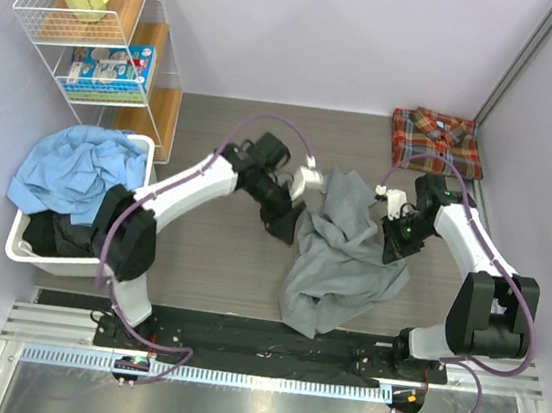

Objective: Fold and stack the long sleeve shirts
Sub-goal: Flatten the shirt out

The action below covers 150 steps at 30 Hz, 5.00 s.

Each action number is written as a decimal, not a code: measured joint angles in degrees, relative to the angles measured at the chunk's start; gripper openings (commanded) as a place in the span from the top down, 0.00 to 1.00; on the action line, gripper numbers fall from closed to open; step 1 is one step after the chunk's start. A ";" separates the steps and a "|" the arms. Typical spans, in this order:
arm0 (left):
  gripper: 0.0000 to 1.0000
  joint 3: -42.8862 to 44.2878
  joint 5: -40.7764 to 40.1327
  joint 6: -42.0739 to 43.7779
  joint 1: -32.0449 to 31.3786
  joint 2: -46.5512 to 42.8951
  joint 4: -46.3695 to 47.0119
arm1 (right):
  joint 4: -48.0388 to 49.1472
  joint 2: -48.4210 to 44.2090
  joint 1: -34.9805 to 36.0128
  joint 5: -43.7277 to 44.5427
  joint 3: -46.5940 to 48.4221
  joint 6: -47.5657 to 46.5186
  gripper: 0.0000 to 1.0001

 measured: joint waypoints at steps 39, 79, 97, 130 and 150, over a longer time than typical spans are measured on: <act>1.00 60.94 -43.10 -25.92 -4.11 55.98 18.78 | -2.82 -1.29 -3.37 9.57 -0.20 -6.25 0.99; 1.00 38.53 8.94 -29.38 16.22 13.51 30.03 | 33.48 2.19 -3.37 -16.68 6.97 1.53 0.23; 1.00 37.51 11.13 -32.11 16.15 10.64 33.11 | 47.84 5.03 0.11 -17.18 3.08 8.83 0.99; 0.30 28.87 -1.05 12.00 11.76 25.07 19.69 | 17.59 -22.18 -17.92 -20.20 12.50 -0.87 0.99; 0.89 25.70 -32.59 25.44 5.33 32.74 6.43 | 12.33 -23.34 -17.92 1.90 5.46 -7.69 0.99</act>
